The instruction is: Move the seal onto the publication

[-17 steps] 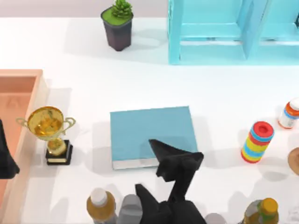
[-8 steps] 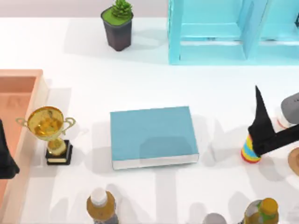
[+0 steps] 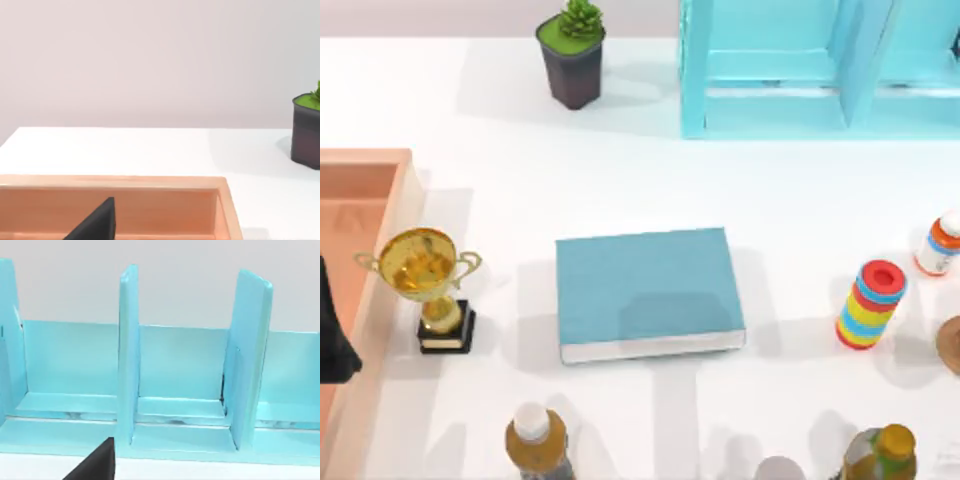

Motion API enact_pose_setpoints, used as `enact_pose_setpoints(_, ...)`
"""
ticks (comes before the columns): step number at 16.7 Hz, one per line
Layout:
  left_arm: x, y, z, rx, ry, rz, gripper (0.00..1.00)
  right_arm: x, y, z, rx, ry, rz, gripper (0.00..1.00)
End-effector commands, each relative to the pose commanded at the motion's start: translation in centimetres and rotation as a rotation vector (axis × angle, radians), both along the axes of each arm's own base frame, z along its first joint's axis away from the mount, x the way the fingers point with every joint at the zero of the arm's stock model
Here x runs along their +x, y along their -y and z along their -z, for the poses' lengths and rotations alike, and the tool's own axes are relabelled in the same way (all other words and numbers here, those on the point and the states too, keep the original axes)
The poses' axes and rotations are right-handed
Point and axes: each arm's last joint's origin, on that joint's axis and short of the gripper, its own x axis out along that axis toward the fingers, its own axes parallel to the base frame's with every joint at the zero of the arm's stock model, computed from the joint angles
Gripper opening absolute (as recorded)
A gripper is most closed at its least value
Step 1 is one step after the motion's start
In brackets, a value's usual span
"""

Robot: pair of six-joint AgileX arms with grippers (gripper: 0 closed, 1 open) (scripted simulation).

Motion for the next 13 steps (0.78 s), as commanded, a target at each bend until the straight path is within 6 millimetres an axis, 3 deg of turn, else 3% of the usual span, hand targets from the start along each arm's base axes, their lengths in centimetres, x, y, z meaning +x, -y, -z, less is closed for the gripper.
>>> enact_pose_setpoints(4, 0.0, 0.0, 0.0, 0.0, 0.0, 0.0, 1.0, -0.3, 1.0, 2.2, 0.04, -0.029, 0.001, 1.0)
enact_pose_setpoints(10, 0.0, 0.0, 0.0, 0.0, 0.0, 0.0, 1.0, -0.2, 1.0, 2.3, 0.042, -0.033, 0.001, 1.0)
enact_pose_setpoints(13, 0.0, -0.1, -1.1, 0.012, -0.052, -0.008, 1.0, -0.2, 1.0, 2.3, 0.042, -0.033, 0.001, 1.0)
